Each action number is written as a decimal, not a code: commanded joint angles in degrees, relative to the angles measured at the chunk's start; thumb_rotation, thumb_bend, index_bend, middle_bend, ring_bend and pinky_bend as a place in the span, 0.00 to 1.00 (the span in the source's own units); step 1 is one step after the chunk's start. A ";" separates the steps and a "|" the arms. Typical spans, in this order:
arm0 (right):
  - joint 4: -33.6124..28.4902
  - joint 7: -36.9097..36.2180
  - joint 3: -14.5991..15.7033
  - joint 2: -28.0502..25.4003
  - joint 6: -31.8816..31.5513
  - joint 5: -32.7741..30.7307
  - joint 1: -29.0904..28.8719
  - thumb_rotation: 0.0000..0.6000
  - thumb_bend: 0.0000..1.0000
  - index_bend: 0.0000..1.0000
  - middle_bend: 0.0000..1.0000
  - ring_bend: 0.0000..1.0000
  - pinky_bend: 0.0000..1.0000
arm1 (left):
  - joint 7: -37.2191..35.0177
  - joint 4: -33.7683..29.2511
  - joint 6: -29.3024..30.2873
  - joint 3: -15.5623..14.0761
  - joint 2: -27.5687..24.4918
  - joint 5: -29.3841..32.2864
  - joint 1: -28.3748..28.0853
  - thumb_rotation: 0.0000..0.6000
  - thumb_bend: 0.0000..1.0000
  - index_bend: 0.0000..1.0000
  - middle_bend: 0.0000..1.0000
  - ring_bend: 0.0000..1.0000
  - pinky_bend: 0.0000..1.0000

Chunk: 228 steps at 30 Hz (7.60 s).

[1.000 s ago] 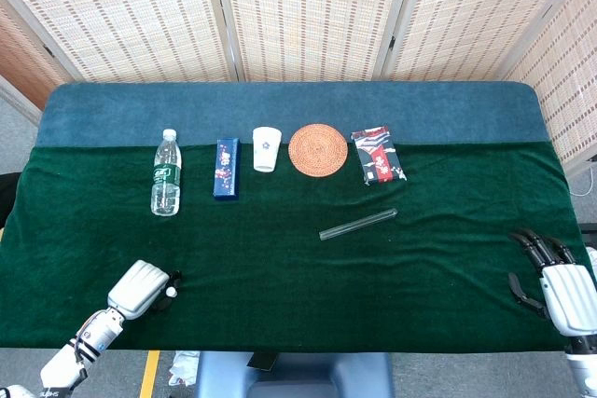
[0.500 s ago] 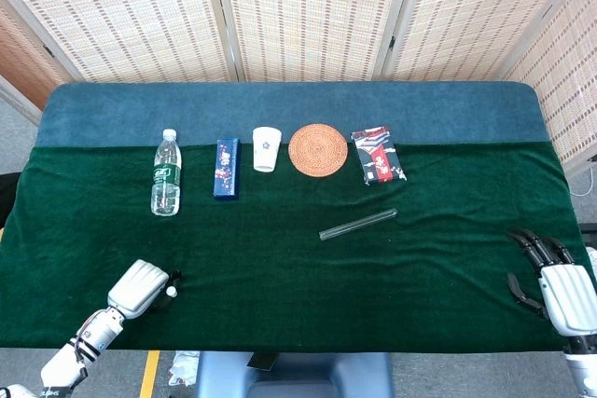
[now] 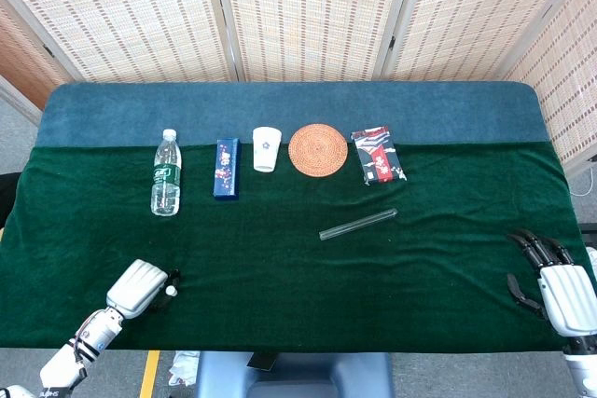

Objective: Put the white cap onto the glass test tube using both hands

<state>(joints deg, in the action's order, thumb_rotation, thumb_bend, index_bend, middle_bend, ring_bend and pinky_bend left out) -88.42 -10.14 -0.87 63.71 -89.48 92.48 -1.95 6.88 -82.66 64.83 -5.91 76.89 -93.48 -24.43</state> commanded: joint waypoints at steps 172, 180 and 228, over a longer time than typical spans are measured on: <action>-4.19 12.35 -13.83 37.91 30.55 -25.80 -37.83 1.00 0.65 0.92 0.99 1.00 1.00 | -0.95 -9.04 18.04 12.20 7.31 -12.04 -7.50 1.00 0.47 0.60 1.00 0.92 0.85; -4.12 11.97 -13.80 38.31 30.46 -25.53 -37.82 1.00 0.65 0.92 0.99 1.00 1.00 | -0.93 -8.77 18.21 11.97 7.38 -11.77 -7.59 1.00 0.47 0.61 1.00 0.92 0.85; -3.91 19.15 -14.23 38.73 29.58 -29.07 -38.53 1.00 0.66 0.92 0.99 1.00 1.00 | 1.81 -11.00 16.23 11.30 6.33 -6.53 -6.50 1.00 0.34 0.08 0.97 0.83 0.84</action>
<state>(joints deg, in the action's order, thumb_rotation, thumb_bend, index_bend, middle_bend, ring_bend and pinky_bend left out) -92.42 7.91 -15.31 103.15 -59.87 64.00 -40.47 9.24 -93.57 81.17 5.39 83.57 -100.45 -31.21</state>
